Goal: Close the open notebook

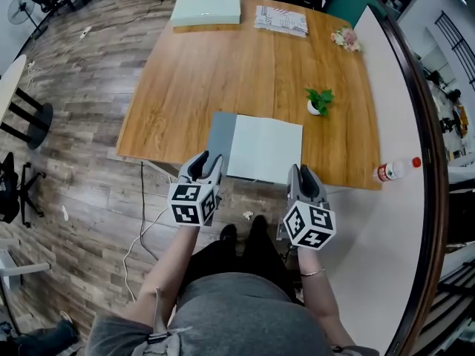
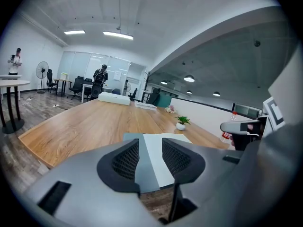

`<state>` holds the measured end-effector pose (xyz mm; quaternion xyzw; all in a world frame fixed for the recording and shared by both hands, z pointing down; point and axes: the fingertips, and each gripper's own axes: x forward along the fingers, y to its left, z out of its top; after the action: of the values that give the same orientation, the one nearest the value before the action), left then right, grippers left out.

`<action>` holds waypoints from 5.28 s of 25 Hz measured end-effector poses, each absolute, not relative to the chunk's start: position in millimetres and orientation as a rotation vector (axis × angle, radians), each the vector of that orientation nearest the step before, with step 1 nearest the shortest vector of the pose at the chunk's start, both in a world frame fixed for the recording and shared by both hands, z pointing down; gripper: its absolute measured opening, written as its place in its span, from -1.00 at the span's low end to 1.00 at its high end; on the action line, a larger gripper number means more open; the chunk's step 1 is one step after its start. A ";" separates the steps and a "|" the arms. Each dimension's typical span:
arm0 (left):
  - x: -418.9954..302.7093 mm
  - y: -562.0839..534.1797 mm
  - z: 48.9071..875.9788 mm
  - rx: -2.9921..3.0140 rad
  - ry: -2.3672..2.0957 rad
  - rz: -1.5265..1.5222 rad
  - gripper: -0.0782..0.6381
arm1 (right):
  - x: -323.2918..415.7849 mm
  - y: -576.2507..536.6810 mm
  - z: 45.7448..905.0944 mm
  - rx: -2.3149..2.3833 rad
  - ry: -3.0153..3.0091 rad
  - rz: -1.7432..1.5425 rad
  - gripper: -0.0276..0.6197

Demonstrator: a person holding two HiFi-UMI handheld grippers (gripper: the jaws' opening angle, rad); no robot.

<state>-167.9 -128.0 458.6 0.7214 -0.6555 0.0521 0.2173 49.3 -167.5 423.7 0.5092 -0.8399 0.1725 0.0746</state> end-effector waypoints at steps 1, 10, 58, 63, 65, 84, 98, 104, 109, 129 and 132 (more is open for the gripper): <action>-169.2 -128.4 460.6 1.981 -1.826 0.145 -0.36 | 47.4 -171.3 425.1 1.508 -2.526 0.520 -0.64; -184.2 -130.4 473.8 1.782 -1.958 0.108 -0.37 | 15.3 -211.1 435.7 1.242 -2.598 0.512 -0.64; -198.3 -92.9 571.8 1.250 -1.807 -0.441 -0.35 | -47.9 -198.6 505.1 0.723 -2.497 0.521 -0.70; -196.6 -95.4 569.7 1.277 -1.806 -0.429 -0.44 | -46.7 -198.1 501.8 0.749 -2.498 0.513 -0.71; -195.9 -95.4 568.9 1.284 -1.800 -0.429 -0.46 | -45.9 -196.9 500.1 0.760 -2.498 0.511 -0.71; -191.8 -95.6 537.7 1.443 -1.822 -0.209 -0.69 | -16.9 -179.5 495.8 0.971 -2.449 0.532 -0.73; -176.5 -107.3 493.5 1.713 -1.771 -0.057 -0.69 | 9.4 -167.8 494.2 1.187 -2.394 0.572 -0.74; -167.4 -112.9 473.9 1.823 -1.721 -0.042 -0.69 | 17.9 -159.8 491.8 1.281 -2.361 0.577 -0.75; -154.0 -115.9 458.5 1.941 -1.681 0.012 -0.69 | 32.6 -149.8 491.9 1.372 -2.322 0.589 -0.75; -65.8 -135.2 411.9 2.255 -1.504 0.085 -0.69 | 115.8 -123.1 497.6 1.629 -2.186 0.681 -0.76; -54.8 -137.5 411.1 2.274 -1.491 0.104 -0.69 | 124.6 -121.9 497.1 1.645 -2.179 0.688 -0.76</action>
<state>-54.8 -137.5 411.1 0.8173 -0.5359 0.0374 0.2086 124.6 -121.9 497.1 0.5766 -0.7636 0.2412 0.1624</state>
